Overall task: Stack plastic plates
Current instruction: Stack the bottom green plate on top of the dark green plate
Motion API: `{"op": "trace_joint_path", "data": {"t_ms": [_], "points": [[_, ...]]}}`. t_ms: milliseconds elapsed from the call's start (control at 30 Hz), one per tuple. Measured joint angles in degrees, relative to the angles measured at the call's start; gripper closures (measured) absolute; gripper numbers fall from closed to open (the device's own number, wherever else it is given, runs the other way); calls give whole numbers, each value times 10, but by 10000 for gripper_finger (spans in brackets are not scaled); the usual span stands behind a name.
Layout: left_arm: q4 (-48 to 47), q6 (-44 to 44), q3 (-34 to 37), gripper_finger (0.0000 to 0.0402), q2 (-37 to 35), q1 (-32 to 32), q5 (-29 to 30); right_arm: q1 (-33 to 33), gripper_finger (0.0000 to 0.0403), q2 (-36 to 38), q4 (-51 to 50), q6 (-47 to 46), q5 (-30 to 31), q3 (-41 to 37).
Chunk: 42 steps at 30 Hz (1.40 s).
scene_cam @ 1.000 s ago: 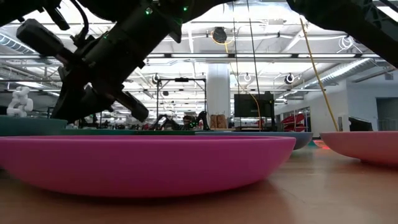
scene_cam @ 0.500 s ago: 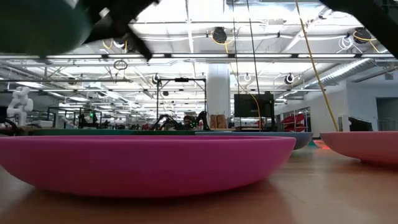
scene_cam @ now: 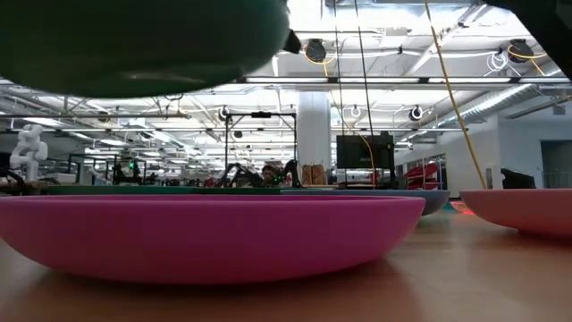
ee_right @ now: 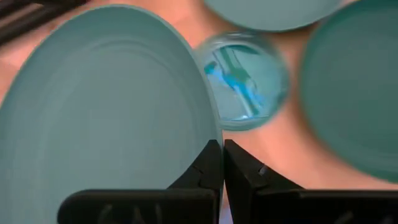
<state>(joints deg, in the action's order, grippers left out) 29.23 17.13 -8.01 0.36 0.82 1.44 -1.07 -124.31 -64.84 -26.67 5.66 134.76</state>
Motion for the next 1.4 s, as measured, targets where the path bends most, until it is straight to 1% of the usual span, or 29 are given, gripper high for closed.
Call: {"op": "trace_joint_path", "data": {"t_ms": [200,367,533,633,767,833,1033,1167,1300,1400], "points": [[-58,32,0,392,0,0,-9,72,402,14,-43,92,-36,0],[-95,46,0,392,0,8,-21,148,402,15,-33,174,-114,0],[-101,38,0,392,0,22,-18,238,402,15,0,235,-185,-1],[-75,20,0,392,0,23,-16,287,402,15,43,251,-201,-16],[-36,-18,0,392,0,23,-8,348,403,15,98,260,-267,-55],[-25,-39,0,392,0,23,2,372,403,15,145,258,-281,-87],[-21,-112,0,392,0,23,69,430,403,14,268,248,-282,-200],[-21,-152,0,392,0,23,105,453,403,14,362,218,-282,-277],[-21,-179,0,392,0,22,126,461,402,14,414,213,-282,-329],[-21,-193,0,392,0,22,144,461,397,14,423,214,-281,-347]]}}
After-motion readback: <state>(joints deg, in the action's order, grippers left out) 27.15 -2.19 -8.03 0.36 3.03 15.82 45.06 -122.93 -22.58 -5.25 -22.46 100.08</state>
